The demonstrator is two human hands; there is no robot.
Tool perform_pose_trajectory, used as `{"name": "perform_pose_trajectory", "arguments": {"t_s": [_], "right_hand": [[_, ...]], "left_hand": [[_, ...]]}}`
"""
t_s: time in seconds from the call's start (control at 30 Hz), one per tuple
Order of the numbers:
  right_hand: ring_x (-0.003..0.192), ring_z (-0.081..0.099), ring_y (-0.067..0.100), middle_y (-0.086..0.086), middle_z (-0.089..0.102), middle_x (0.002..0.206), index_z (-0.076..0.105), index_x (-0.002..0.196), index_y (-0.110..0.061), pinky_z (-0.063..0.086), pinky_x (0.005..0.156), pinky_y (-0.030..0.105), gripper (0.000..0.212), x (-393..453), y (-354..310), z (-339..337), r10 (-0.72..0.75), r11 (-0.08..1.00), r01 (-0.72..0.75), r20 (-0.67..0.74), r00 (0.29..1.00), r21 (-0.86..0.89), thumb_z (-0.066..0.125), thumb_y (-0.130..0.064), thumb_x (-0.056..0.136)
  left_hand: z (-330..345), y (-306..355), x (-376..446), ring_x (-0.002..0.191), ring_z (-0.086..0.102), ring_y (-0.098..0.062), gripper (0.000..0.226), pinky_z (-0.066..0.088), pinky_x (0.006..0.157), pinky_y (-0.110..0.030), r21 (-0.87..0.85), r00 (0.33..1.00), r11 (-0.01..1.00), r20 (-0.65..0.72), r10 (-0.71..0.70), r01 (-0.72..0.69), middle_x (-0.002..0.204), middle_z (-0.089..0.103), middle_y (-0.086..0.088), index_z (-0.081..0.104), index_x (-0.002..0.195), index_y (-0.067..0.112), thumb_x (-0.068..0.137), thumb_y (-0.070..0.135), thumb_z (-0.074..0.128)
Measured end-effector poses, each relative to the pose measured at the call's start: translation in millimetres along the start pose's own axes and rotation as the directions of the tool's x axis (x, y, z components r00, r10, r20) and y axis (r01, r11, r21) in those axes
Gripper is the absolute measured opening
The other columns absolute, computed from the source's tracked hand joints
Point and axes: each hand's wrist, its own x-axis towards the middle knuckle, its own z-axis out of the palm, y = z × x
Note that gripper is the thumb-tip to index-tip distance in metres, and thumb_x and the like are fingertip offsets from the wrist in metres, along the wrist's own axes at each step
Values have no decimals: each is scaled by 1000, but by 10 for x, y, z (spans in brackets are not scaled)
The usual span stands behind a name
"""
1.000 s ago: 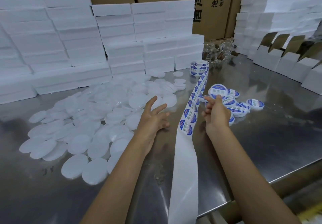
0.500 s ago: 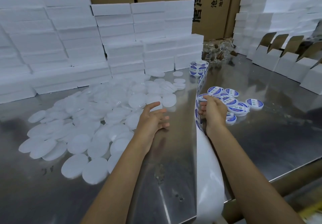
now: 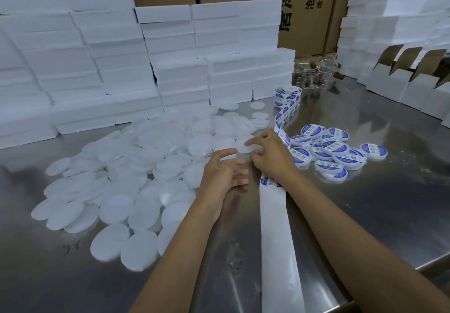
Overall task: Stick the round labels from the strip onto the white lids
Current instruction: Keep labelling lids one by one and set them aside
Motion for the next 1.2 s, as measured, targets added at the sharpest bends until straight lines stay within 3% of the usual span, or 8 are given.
{"name": "perform_pose_trajectory", "arguments": {"t_s": [0.13,0.27,0.43,0.53,0.63,0.77,0.9,1.2], "right_hand": [[115,51,16,-2,54,120,74,110,-20,46,92,32,22,37,3,-7,-15,999,18,-52,999,50,66,-18,90],[96,60,17,-4,67,104,74,104,-15,48,88,30,13,-21,-125,-140,56,932,-18,-95,994,363,69,-19,92],[73,65,-2,-7,75,84,76,92,-19,48,67,8,6,-181,-254,-387,121,687,-182,136,983,703,71,-17,91],[69,61,-3,-10,74,84,77,93,-23,45,64,11,8,-291,-317,-431,70,691,-217,235,970,689,70,-21,91],[74,62,-1,-4,76,94,77,100,-24,44,67,18,12,-372,-373,-448,62,679,-252,289,955,689,68,-26,92],[83,66,5,-1,76,99,74,110,-20,50,70,18,19,-444,-354,-457,185,632,-228,142,972,741,69,-19,91],[82,63,8,3,72,92,72,100,-7,50,69,13,18,-515,-255,-473,294,671,-196,-13,956,715,61,1,90],[75,57,19,14,60,84,61,98,-2,51,74,30,29,-536,-385,-297,319,160,-423,359,877,892,35,9,89]], "left_hand": [[15,-15,38,83,72,-22,32,63,75,-34,1,1000,1000,-29,5,-5,107,72,-11,63,119,16,98,-1,46],[43,-53,39,87,74,-26,33,62,82,-34,24,997,999,-69,27,-25,111,72,-9,60,124,17,98,2,48],[38,-51,30,97,75,-16,44,59,90,-29,-100,999,995,-35,8,-12,108,74,-2,52,138,24,96,21,67],[49,-19,-7,104,73,-14,50,56,99,-35,-143,998,988,32,56,-51,119,74,-3,54,139,19,93,28,72],[50,0,-44,107,73,-20,32,59,89,-27,-128,989,981,24,148,-144,119,73,-10,63,130,9,99,15,65],[30,1,-54,102,74,-29,32,60,79,-24,-173,985,971,16,172,-167,120,71,-15,61,131,9,101,1,55],[25,-16,-55,98,75,-30,39,61,84,-31,-152,989,978,22,149,-144,121,70,-13,50,140,18,105,1,45],[83,-102,-44,86,77,-27,40,62,80,-36,11,987,991,83,135,-137,89,77,-5,57,118,28,94,-4,49]]}}
